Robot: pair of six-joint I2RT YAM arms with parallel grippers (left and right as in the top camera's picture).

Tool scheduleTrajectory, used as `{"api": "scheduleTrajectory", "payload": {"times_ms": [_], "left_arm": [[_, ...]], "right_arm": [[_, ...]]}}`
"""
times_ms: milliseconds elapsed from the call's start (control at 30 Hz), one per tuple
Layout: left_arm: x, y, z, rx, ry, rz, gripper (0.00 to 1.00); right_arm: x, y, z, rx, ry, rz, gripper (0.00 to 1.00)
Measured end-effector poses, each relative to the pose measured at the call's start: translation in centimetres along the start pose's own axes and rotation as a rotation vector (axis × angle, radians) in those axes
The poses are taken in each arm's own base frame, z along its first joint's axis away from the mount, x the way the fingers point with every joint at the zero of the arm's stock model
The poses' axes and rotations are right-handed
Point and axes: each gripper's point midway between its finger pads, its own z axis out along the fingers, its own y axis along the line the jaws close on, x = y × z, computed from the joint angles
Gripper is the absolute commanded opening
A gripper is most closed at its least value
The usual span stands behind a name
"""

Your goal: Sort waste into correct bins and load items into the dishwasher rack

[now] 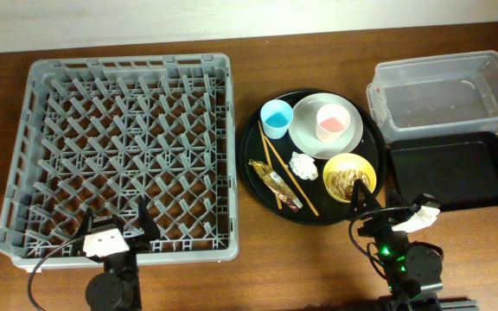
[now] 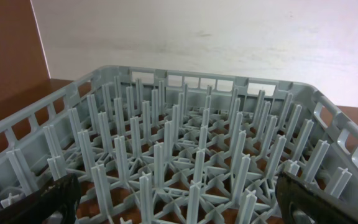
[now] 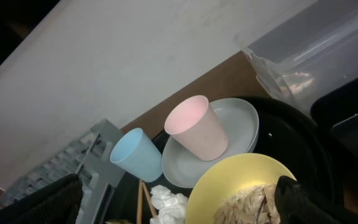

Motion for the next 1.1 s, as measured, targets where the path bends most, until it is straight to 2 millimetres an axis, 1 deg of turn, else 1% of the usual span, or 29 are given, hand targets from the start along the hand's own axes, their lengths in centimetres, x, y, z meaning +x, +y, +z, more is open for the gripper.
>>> {"api": "scheduleTrajectory", "payload": {"times_ms": [33, 67, 100, 200, 333, 600, 1100], "left_arm": [[0.0, 0.0, 0.0, 0.0, 0.0, 0.0, 1.0], [0.2, -0.7, 0.0, 0.04, 0.007, 0.043, 1.0], [0.3, -1.3, 0.0, 0.076, 0.011, 0.073, 1.0], [0.5, -2.7, -0.2, 0.159, 0.014, 0.146, 1.0], [0.6, -3.2, -0.3, 0.19, 0.011, 0.176, 1.0], [0.6, -3.4, -0.3, 0.201, 0.009, 0.193, 1.0], [0.6, -3.4, -0.3, 0.201, 0.009, 0.193, 1.0]], "right_arm": [[0.0, 0.0, 0.0, 0.0, 0.0, 0.0, 0.99], [-0.2, -0.3, 0.0, 0.012, -0.008, -0.171, 0.99], [-0.6, -0.6, -0.1, 0.028, -0.022, -0.296, 0.99], [-1.1, -1.0, -0.1, 0.055, -0.034, -0.593, 0.98], [-1.1, -1.0, -0.1, 0.058, -0.031, -0.72, 0.99], [-1.1, -1.0, -0.1, 0.059, -0.029, -0.787, 0.99], [-1.1, -1.0, -0.1, 0.059, -0.029, -0.793, 0.99]]}}
